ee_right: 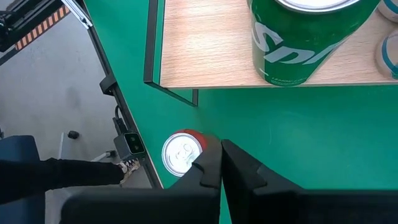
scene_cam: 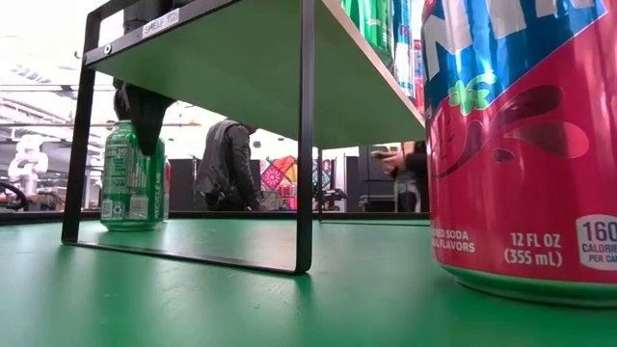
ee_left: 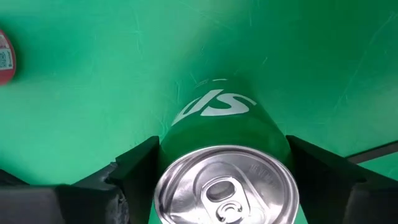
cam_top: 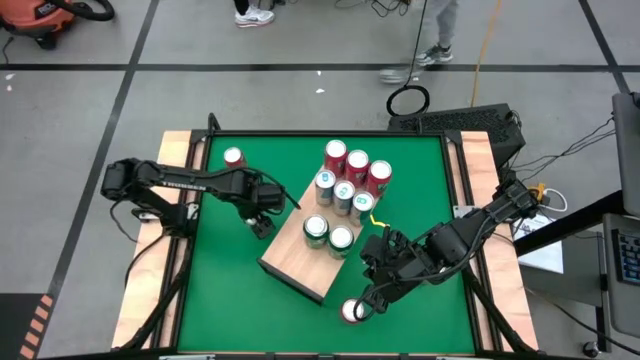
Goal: Sort soda cans
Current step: Put the green soda can on the shelf and align it with the other green soda cans
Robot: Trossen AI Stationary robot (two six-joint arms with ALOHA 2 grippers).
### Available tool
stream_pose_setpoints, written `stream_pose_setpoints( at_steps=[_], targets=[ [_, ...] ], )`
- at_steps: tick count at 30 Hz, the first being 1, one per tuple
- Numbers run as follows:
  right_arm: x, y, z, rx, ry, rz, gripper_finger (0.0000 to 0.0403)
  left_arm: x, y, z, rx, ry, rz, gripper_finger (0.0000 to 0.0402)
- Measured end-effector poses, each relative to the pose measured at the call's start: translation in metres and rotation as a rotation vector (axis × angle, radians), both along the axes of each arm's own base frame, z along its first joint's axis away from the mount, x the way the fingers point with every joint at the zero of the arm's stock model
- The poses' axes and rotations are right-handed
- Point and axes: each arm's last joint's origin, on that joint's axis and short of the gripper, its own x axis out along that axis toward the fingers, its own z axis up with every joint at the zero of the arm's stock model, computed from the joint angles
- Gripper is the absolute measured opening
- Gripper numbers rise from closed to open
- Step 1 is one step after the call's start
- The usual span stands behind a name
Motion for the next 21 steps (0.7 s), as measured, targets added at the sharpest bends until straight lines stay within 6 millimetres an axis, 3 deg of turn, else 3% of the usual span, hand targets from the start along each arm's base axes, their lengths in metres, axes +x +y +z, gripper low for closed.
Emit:
stream_pose_setpoints(
  at_steps=[8,14,21],
  targets=[
    [0.001,0.001,0.000,0.016,-0.005,-0.006,0.0000,-0.009,-0.002,0.010,-0.021,0.036,-0.013,0.0282],
    [-0.002,0.000,0.007,0.073,-0.035,-0.009,0.0000,-0.025,-0.002,0.059,-0.015,-0.007,-0.083,0.0282],
    [-0.008,-0.005,0.032,0.175,-0.187,-0.024,0.0000,-0.046,-0.002,0.121,0.047,-0.125,-0.203,0.0282]
  ],
)
